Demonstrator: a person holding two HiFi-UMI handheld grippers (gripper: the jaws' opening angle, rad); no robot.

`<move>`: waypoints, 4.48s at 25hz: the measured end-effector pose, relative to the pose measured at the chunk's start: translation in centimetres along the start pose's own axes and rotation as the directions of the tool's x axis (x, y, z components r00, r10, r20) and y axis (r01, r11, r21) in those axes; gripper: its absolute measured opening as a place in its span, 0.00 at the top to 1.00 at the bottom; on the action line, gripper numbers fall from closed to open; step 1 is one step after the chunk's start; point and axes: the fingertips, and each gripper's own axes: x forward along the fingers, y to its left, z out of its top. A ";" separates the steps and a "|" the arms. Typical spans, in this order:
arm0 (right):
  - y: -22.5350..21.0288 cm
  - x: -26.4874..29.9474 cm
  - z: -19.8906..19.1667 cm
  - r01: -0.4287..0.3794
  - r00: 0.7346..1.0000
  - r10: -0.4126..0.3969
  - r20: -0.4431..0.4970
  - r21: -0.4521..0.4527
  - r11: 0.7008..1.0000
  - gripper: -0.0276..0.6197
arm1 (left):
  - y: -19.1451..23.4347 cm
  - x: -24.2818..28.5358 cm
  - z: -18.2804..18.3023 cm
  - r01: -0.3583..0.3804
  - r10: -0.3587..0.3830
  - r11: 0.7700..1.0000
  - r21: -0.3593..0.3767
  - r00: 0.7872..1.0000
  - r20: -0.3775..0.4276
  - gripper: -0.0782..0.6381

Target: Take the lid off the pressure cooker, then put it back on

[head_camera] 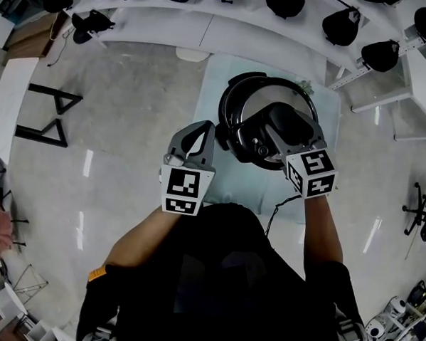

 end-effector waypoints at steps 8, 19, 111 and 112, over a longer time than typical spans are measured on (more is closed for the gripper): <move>-0.1 2.2 0.3 -0.005 1.000 0.005 -0.019 -0.002 1.000 0.51 | 1.7 1.0 -0.2 -0.008 0.008 1.000 -0.003 1.000 -0.003 0.88; -0.1 5.0 -0.3 -0.020 0.998 0.019 -0.060 -0.007 1.000 0.51 | 3.1 1.5 -1.3 -0.007 0.007 1.000 -0.012 1.000 -0.026 0.88; 14.7 -12.7 -4.3 0.080 0.977 -0.113 0.180 0.182 0.980 0.92 | -11.7 -12.3 -3.1 0.137 -0.138 0.990 0.039 0.990 0.027 0.88; 15.6 -12.9 -4.2 0.084 0.977 -0.118 0.179 0.188 0.979 0.92 | -11.4 -12.9 -3.1 0.141 -0.142 0.989 0.041 0.989 0.031 0.88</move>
